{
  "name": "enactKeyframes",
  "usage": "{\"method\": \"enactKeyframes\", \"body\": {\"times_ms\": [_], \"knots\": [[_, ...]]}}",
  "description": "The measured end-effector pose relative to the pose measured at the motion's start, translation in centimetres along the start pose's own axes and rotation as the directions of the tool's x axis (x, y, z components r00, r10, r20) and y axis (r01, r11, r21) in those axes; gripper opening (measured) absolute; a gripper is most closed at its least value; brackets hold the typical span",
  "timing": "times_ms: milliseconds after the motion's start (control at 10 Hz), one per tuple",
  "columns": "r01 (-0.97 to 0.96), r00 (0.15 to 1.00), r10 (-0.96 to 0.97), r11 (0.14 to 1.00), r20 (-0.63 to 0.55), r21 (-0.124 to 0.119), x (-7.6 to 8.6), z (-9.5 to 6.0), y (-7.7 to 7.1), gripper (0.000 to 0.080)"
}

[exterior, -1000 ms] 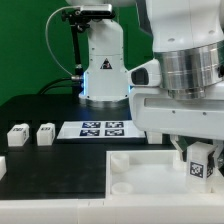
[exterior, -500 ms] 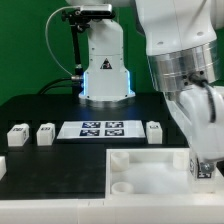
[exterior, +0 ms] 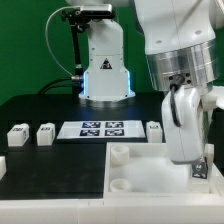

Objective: Assemble one leg

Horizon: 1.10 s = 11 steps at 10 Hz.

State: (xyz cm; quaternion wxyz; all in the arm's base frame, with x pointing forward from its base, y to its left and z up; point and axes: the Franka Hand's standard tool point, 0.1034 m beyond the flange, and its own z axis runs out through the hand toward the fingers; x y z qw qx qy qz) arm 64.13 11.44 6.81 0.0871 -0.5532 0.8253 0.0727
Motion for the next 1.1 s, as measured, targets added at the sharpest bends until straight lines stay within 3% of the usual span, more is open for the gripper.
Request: {"method": "enactKeyframes", "body": {"times_ms": [100,200,300,600,900,1100], "knots": [[0.007,1.0,-0.007,1.0,-0.001,-0.001,0.0,0.1,0.1,0.0295],[0.008,1.0,-0.008,1.0,-0.001,-0.001,0.0,0.1,0.1,0.0481],[0.009,1.0,-0.009,1.0,-0.001,-0.001,0.0,0.1,0.1,0.0592],[0.064,0.998,-0.064,0.998,0.007,0.005,-0.5,-0.7,0.2,0.0646],[0.083,0.996,-0.084,0.996,0.035,0.032,-2.1,-4.2,0.3,0.0649],[0.087,0.996,-0.087,0.996,0.031,0.028,-1.9,-3.8,0.4,0.0649]]}}
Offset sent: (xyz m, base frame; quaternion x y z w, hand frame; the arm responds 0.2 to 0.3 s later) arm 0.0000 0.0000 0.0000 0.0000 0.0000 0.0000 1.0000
